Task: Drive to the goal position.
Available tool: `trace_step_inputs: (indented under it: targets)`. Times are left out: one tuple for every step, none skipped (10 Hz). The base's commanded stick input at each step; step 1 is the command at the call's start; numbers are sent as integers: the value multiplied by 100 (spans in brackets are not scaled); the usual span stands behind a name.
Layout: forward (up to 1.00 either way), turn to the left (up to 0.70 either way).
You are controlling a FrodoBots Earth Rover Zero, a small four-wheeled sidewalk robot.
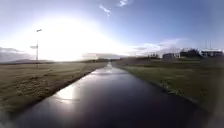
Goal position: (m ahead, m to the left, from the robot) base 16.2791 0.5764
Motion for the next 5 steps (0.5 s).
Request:
trace_step_inputs:
  targets:
    - [100, 4]
    - [100, 3]
    - [100, 5]
    - [100, 6]
    - [100, 7]
